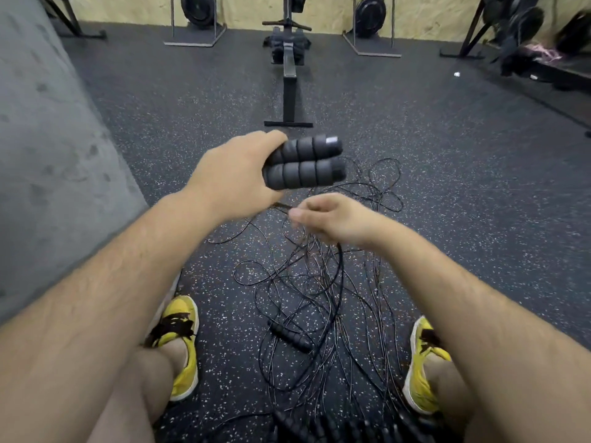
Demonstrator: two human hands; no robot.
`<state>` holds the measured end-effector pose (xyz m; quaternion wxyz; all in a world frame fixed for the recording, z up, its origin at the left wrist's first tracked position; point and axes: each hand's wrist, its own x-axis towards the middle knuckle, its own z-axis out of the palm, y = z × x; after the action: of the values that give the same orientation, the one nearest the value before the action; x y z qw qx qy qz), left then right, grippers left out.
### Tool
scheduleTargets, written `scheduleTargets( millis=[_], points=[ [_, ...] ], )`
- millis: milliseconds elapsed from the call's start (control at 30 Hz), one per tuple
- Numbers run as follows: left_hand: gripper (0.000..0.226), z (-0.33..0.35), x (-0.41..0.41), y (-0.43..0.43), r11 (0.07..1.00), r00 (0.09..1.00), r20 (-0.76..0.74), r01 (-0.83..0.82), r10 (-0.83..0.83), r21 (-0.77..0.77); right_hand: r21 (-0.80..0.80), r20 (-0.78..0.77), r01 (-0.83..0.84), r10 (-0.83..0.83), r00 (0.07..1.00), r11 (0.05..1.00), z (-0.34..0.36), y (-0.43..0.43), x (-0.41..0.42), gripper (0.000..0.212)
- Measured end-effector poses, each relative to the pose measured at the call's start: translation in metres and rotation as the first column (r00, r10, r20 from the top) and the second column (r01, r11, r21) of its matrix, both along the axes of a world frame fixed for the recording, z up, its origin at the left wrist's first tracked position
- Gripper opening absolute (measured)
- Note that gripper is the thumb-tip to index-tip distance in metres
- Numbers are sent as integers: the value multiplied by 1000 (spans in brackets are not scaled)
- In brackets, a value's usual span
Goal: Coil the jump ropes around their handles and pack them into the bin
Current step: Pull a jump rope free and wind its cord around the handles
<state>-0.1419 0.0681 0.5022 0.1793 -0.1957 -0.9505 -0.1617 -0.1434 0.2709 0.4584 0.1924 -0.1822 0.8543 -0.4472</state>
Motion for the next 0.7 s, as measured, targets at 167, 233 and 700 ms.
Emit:
scheduleTargets(
  millis=[167,233,700],
  points=[
    [45,-10,-5,-1,978,998,-1,60,-62,-197,89,-169,96,-80,982,991,23,47,-3,17],
    [45,-14,-3,7,979,995,13,96,-95,-181,106,-214,145,-120,969,984,23,55,-2,19],
    [98,-32,-9,31,927,994,-111,-22,-21,-374,137,-323,288,-232,918,948,38,85,10,25]
  ],
)
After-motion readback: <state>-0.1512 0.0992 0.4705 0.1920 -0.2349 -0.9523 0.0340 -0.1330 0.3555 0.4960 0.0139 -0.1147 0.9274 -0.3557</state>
